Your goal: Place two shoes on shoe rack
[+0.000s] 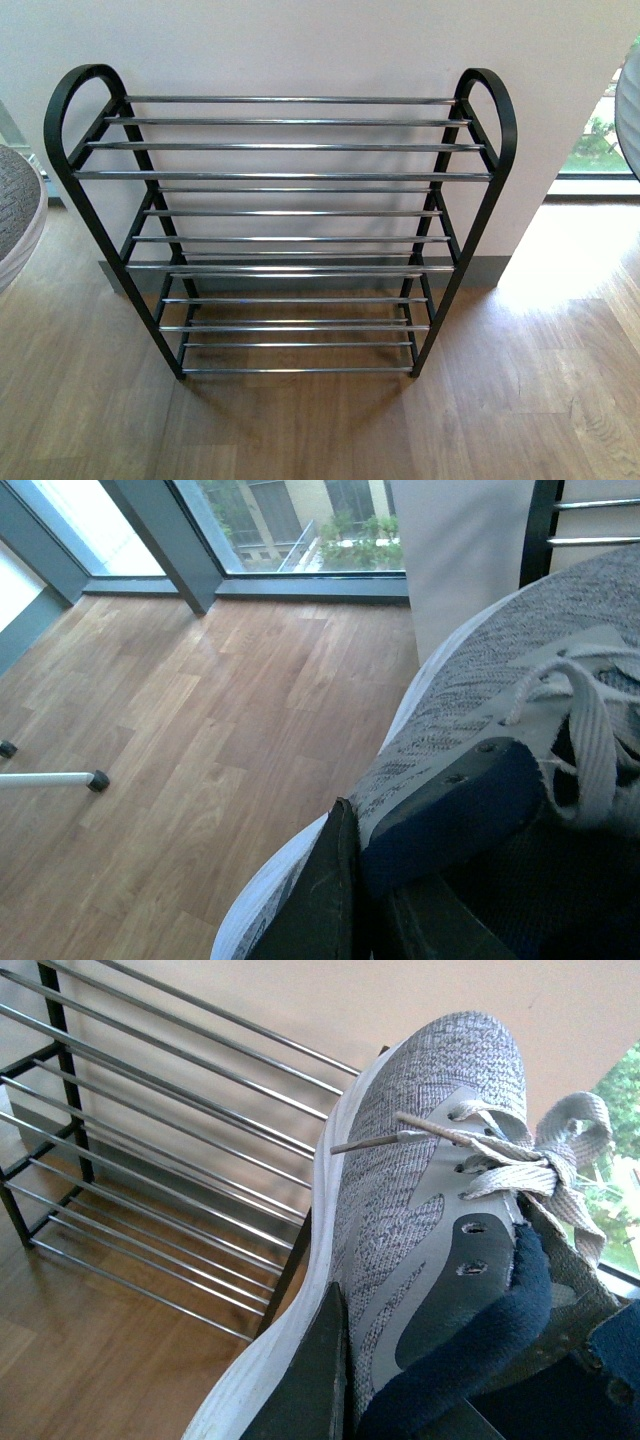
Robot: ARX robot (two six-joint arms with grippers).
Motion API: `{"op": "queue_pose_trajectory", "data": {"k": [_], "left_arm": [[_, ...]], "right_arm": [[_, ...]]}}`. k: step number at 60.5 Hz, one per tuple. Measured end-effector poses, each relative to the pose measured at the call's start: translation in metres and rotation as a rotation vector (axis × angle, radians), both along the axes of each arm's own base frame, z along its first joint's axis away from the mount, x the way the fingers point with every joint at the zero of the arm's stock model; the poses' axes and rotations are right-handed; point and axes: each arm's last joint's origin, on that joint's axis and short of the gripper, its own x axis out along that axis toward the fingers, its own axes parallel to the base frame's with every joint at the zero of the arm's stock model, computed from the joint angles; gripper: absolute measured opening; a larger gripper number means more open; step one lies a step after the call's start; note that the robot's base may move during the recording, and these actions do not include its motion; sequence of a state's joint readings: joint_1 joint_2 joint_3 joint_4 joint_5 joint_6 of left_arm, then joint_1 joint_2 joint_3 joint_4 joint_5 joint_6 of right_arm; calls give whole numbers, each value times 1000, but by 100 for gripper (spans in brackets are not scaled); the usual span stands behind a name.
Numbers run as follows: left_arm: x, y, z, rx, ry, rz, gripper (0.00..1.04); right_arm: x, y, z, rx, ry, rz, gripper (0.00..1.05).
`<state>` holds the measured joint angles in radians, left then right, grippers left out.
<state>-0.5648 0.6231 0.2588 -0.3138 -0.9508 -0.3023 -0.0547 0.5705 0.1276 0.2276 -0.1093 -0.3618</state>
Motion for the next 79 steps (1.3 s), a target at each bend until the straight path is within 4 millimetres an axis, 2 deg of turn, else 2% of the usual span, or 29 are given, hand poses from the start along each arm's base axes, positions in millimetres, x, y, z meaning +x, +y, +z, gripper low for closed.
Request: {"op": "queue_pose_trajectory", "data": {"k": [79], "left_arm": [[0,0,0,-2,1,-3,2]], "right_arm": [[0,0,0,0,0,0,1]]}}
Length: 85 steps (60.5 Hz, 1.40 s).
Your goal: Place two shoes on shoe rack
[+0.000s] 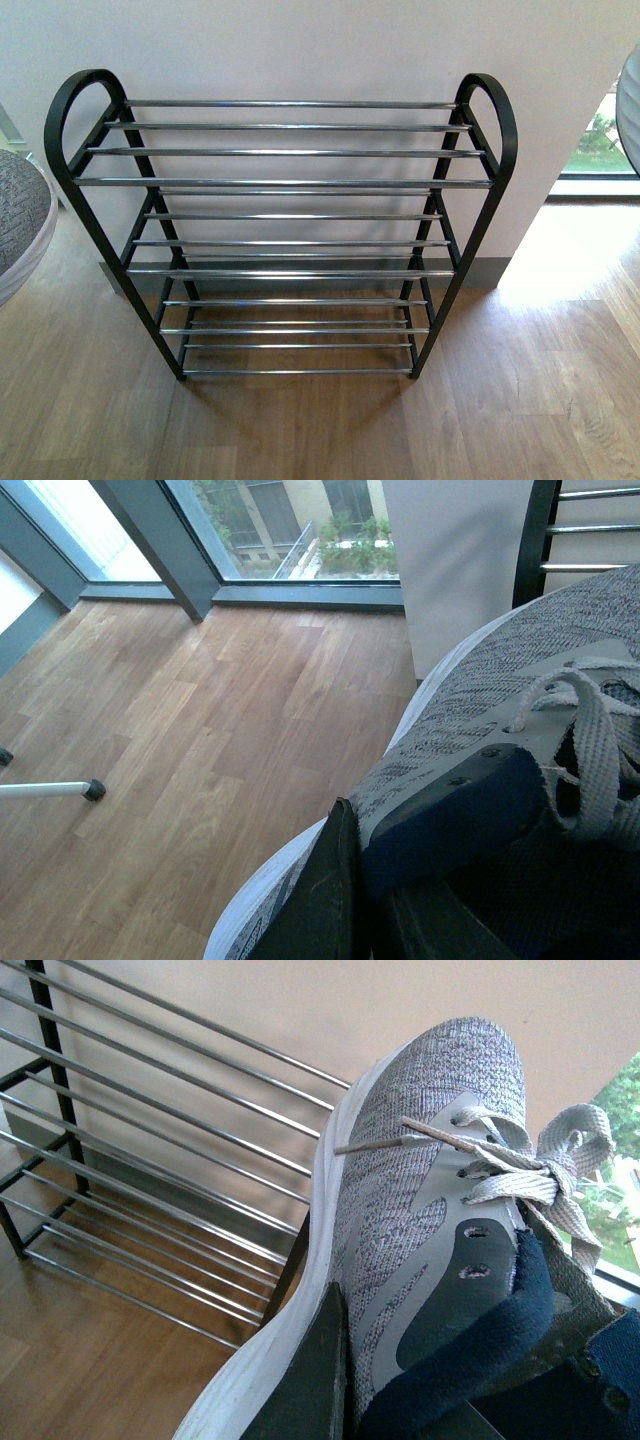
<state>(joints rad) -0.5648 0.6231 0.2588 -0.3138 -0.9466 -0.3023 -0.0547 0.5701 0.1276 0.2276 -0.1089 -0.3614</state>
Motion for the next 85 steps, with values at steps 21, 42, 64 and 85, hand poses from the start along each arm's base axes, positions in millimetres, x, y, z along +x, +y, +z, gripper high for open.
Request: {"op": "queue_pose_trajectory", "data": {"k": [21,42,64,85], "left_arm": [[0,0,0,1,1,-1,2],[0,0,0,1,1,0,2],[0,0,0,0,1,-1,2],[0,0,0,0,1,0,2]], "right_arm": [[0,0,0,0,0,0,1],[7,-1,0,199,-59,107,1],[103,-6,6,395,120,39,1],[201,34,25,409,160,41,1]]}}
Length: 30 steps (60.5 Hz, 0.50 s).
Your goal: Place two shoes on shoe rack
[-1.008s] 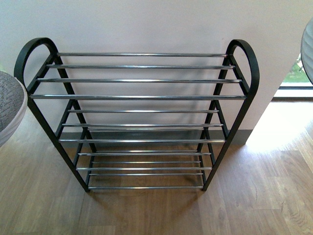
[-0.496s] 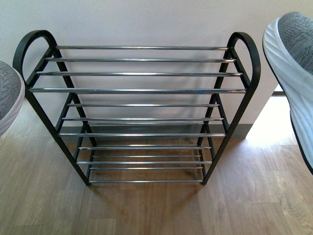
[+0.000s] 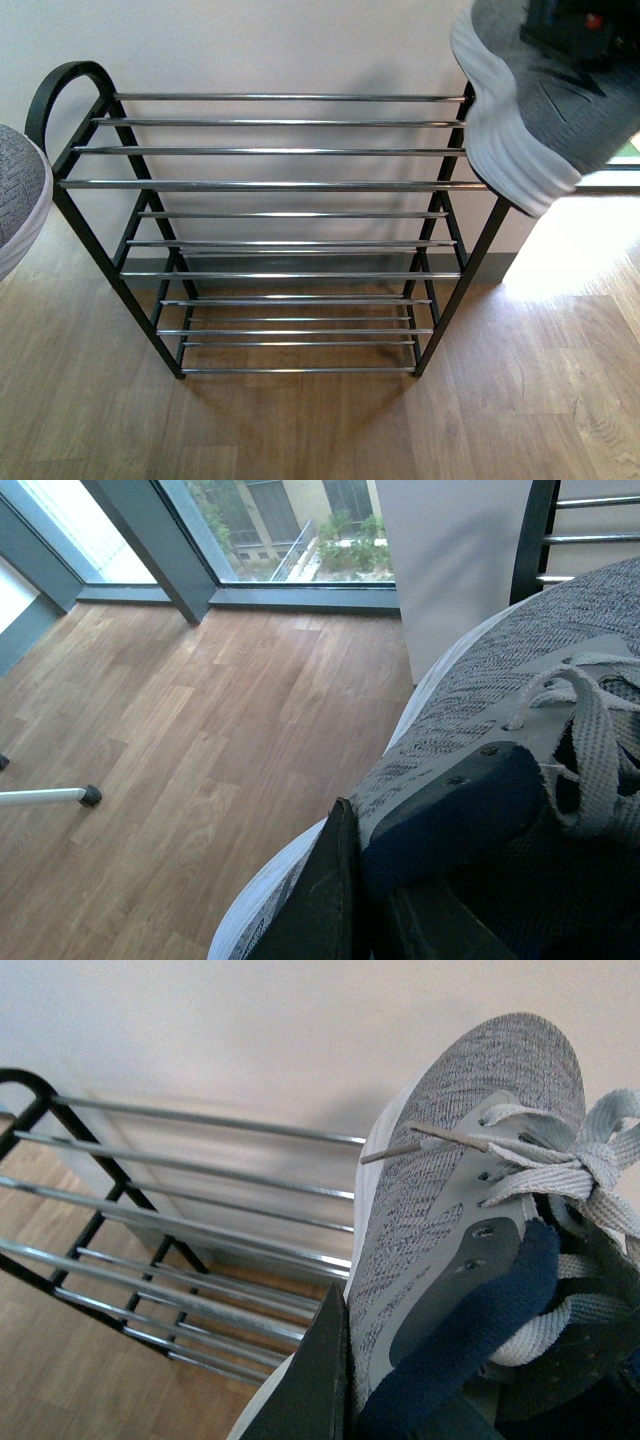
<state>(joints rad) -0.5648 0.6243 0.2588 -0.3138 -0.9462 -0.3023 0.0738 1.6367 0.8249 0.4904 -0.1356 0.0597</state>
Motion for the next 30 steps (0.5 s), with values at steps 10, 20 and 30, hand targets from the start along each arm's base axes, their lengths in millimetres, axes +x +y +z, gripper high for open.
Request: {"op": "queue_pose_trajectory", "data": {"k": [10,20,30], "left_arm": [[0,0,0,0,0,0,2],[0,0,0,0,0,0,2],[0,0,0,0,0,0,2]], "right_arm": [[32,23,21,39,-21,23,1],[47,37,29,54,-42,16,1],[56,40,4,-7,-2,-50,1]]}}
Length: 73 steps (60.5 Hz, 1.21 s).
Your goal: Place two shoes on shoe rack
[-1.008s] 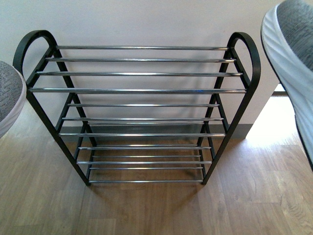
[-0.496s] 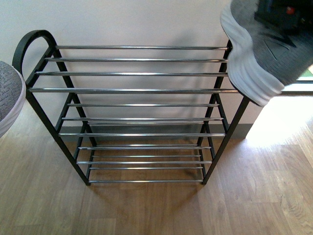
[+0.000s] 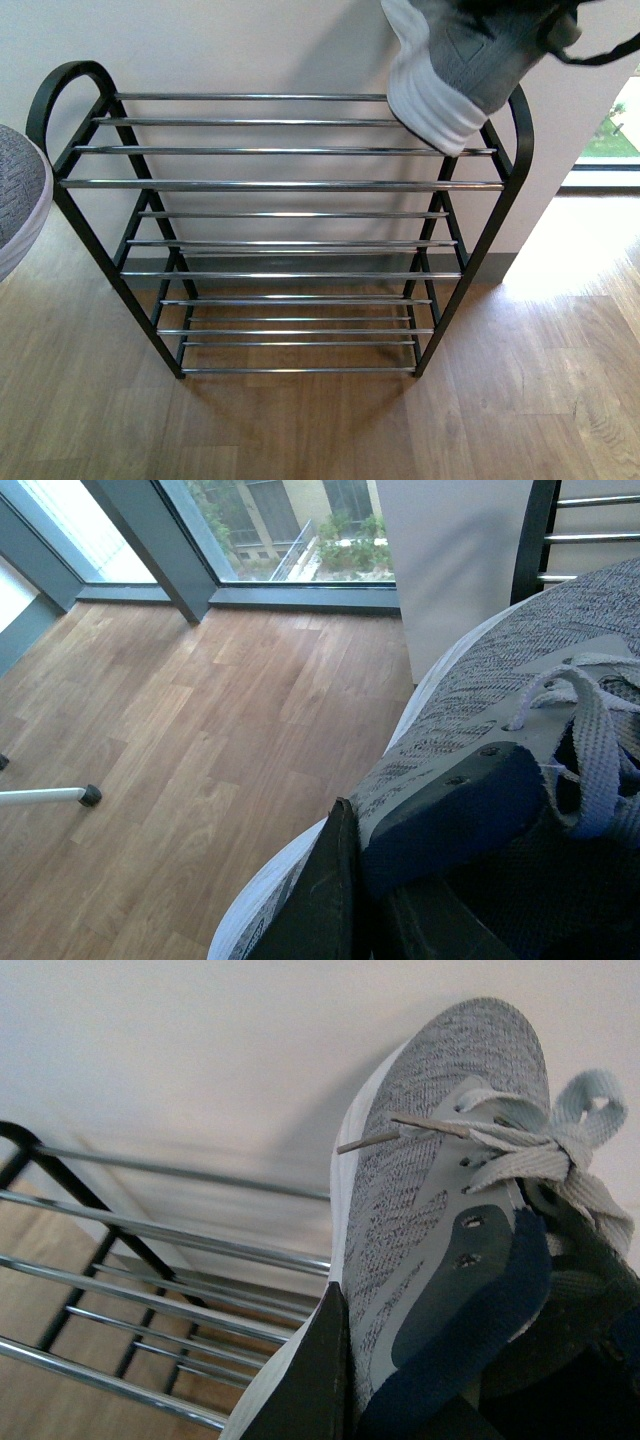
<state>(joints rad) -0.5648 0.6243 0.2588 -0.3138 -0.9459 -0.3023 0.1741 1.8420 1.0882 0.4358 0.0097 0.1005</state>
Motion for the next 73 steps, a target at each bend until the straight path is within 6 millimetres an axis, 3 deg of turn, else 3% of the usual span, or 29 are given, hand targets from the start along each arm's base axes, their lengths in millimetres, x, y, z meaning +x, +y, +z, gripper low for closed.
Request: {"op": "queue_pose_trajectory", "data": {"k": [14,27,44,60,73], "left_arm": [[0,0,0,0,0,0,2],[0,0,0,0,0,0,2],[0,0,0,0,0,0,2],[0,0,0,0,0,0,2],[0,0,0,0,0,0,2]], "right_arm": [[0,-6,-37,-153,29,-37,1],[3,-4,-44,-229,-6,-21,1],[5,16,-68,-373,-3,49,1],[15,6,-63,-402,-25,-23,2],[14,4,-59,-375,-21,15,38]]}}
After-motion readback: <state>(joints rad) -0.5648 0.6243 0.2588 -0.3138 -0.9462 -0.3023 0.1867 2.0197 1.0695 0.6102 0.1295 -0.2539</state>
